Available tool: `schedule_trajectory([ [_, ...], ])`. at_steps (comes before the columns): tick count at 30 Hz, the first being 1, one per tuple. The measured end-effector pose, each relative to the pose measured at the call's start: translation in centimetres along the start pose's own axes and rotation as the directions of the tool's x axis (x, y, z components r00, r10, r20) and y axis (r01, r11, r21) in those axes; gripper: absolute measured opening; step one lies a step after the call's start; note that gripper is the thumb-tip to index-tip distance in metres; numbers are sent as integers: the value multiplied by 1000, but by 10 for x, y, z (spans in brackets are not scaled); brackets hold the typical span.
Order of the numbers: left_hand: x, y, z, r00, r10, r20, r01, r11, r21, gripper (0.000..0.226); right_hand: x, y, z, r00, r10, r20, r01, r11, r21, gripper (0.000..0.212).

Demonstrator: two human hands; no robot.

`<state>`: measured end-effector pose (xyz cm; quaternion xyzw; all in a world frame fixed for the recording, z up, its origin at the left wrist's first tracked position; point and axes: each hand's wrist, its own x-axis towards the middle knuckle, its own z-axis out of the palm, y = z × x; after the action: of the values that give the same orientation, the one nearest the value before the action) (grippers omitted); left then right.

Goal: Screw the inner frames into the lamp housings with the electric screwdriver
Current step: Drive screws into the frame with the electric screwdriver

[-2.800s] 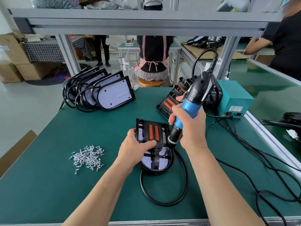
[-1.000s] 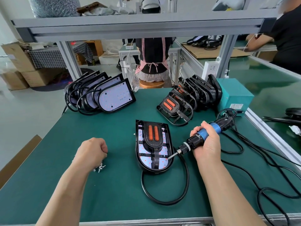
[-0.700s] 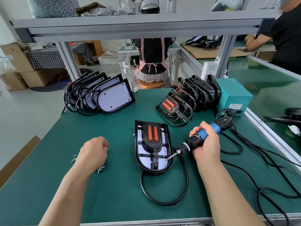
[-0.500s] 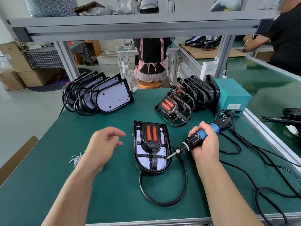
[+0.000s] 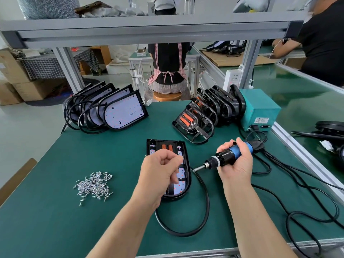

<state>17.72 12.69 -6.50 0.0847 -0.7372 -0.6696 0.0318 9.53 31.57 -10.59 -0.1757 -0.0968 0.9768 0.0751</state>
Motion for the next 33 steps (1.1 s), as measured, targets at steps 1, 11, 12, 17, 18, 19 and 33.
schedule_trajectory([
  [1, -1, 0, 4, 1000, 3, 4, -3, 1000, 18, 22, 1, -2, 0, 1000, 1, -1, -1, 1000, 20, 15],
  [11, -11, -4, 30, 992, -111, 63, 117, 989, -93, 17, 3, -6, 0, 1000, 24, 13, -25, 998, 65, 15],
  [12, -11, -3, 32, 991, -123, 59, 130, 982, -135, 16, 4, -6, -1, 999, 29, 16, -30, 997, 66, 15],
  [17, -12, -3, 38, 977, -191, 92, 210, 932, -296, 9, 6, -6, -2, 999, 36, 16, -37, 997, 66, 15],
  [18, -12, -4, 38, 976, -196, 94, 216, 927, -305, 8, 6, -6, -2, 999, 35, 16, -36, 997, 65, 14],
  [19, -12, -4, 39, 976, -198, 91, 216, 926, -310, 7, 6, -6, -2, 999, 33, 14, -34, 997, 64, 14],
  [33, -23, -18, 54, 993, -67, -102, 39, 968, -247, 13, 8, -4, 0, 999, 33, 3, -33, 999, 22, 15],
])
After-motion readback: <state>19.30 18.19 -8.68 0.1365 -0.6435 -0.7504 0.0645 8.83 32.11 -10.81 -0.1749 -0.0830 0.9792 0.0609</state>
